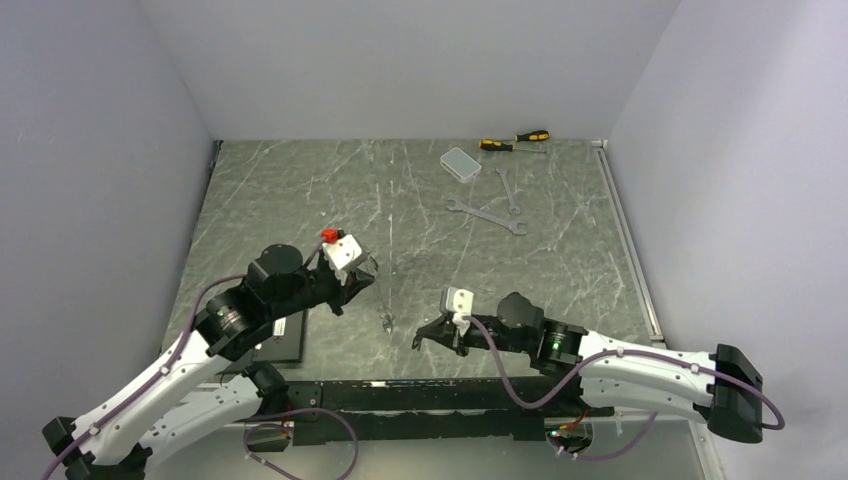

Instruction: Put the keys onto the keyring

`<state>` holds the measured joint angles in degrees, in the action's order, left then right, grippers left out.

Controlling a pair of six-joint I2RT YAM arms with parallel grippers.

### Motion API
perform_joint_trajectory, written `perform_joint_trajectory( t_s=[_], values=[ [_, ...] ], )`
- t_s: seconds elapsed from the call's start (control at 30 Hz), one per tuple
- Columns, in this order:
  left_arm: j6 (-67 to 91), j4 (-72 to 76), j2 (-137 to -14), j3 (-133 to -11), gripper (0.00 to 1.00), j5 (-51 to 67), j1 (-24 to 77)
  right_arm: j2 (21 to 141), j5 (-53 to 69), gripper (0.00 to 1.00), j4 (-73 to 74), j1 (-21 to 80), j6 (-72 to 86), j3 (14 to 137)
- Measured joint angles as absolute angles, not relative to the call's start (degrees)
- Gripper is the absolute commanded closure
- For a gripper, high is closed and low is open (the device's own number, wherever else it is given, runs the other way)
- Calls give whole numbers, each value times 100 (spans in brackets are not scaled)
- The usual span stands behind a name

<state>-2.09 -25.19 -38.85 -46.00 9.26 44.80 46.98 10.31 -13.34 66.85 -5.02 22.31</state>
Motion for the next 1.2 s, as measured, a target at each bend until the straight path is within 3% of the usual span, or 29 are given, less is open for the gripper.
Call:
perform_joint_trajectory(
  t_s=[0.2, 0.47, 1.2],
  values=[
    [-239, -2659, -4265, -4700, 100, 2075, 4390, 4257, 1756, 100, -1334, 6685, -646, 2150],
    [-255, -2753, -4480, -4803, 100, 3046, 4309, 4202, 1835, 100, -1247, 6685, -731, 2156],
    [-233, -2764, -4823, -4943, 100, 3621, 4141, 3942, 727, 100, -1291, 6685, -705, 2512]
  ],
)
